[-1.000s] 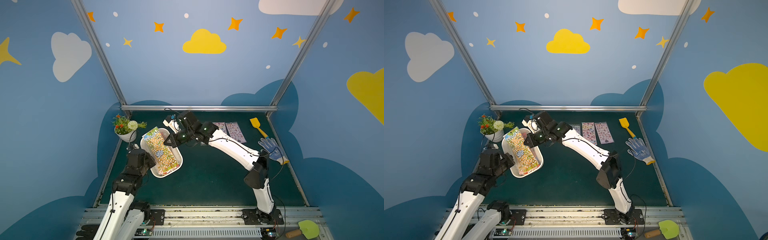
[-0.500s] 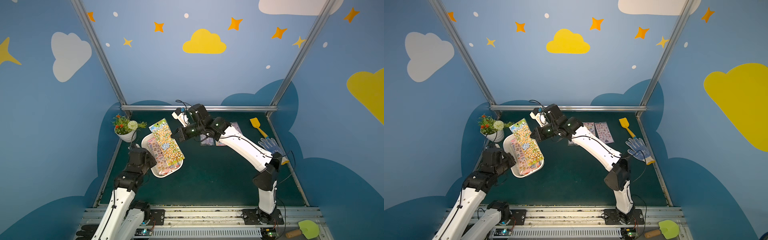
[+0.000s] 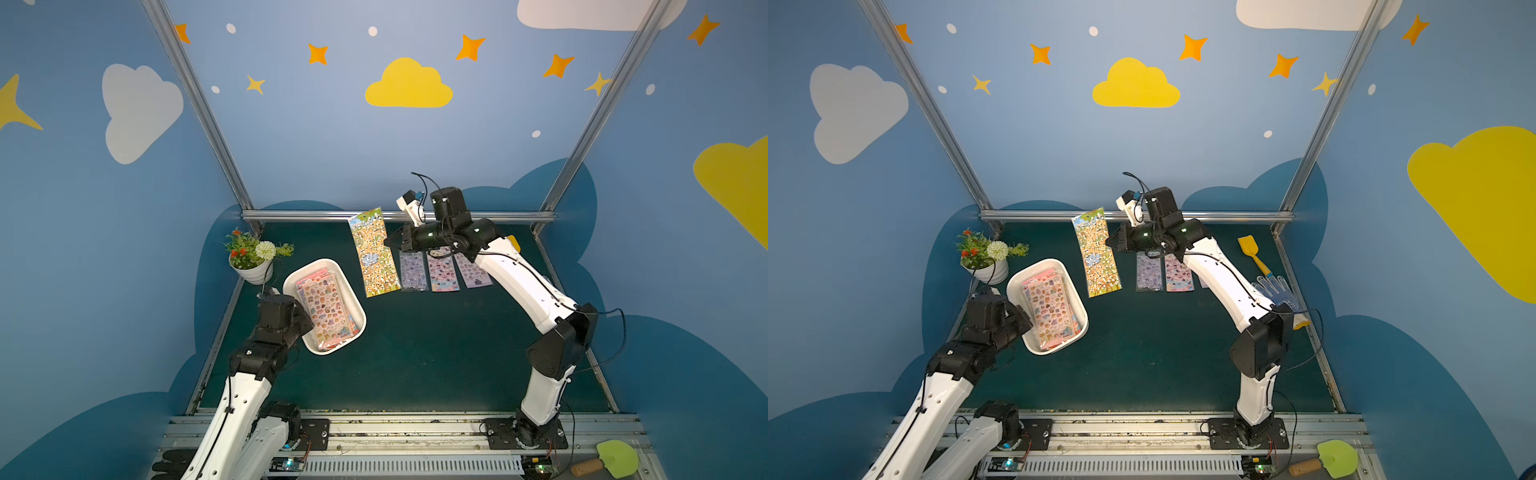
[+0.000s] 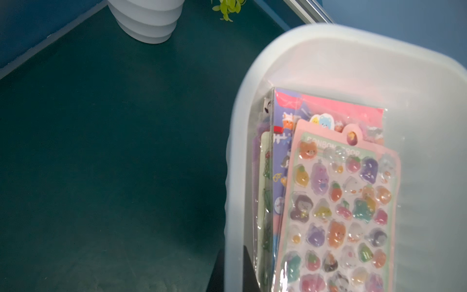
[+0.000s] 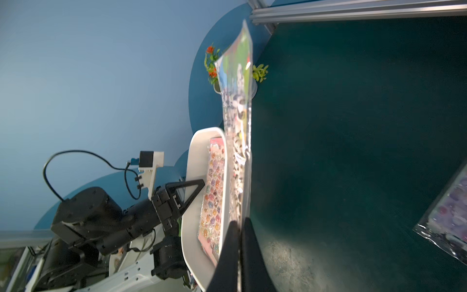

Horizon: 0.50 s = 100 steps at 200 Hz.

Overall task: Take the stickers out of the storage box
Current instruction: Place the sticker at the center of the board.

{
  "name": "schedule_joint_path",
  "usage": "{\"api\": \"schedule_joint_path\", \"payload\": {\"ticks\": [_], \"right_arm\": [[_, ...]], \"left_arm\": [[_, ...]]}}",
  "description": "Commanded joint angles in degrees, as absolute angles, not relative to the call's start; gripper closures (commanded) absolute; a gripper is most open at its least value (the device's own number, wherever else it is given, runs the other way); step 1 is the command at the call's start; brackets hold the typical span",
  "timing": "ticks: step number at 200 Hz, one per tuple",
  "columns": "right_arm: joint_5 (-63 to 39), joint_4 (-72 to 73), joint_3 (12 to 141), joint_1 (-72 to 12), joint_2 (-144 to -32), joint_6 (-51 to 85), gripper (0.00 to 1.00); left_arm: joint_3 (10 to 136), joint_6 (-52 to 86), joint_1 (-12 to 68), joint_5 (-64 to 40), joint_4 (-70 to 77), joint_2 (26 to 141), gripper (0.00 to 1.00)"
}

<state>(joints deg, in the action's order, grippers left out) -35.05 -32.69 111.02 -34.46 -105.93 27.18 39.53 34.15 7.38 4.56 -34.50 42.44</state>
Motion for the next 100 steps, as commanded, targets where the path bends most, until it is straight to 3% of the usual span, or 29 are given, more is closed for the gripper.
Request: {"api": "schedule_joint_path", "payload": {"ticks": [1, 40, 100], "right_arm": [[-38.6, -28.8, 108.8, -31.0, -104.1, 29.3, 1.00], [-41.2, -23.2, 104.3, -26.1, -106.5, 32.7, 1.00], [-41.8, -18.5, 104.4, -25.6, -115.4, 35.7, 1.00]], "left_arm": [[41.2, 34.3, 7.1, 4.5, -32.2, 41.2, 0.96], [41.2, 34.1, 7.2, 4.3, -32.2, 39.8, 0.96], [40.8, 34.1, 7.1, 4.2, -31.3, 36.1, 0.96]]}}
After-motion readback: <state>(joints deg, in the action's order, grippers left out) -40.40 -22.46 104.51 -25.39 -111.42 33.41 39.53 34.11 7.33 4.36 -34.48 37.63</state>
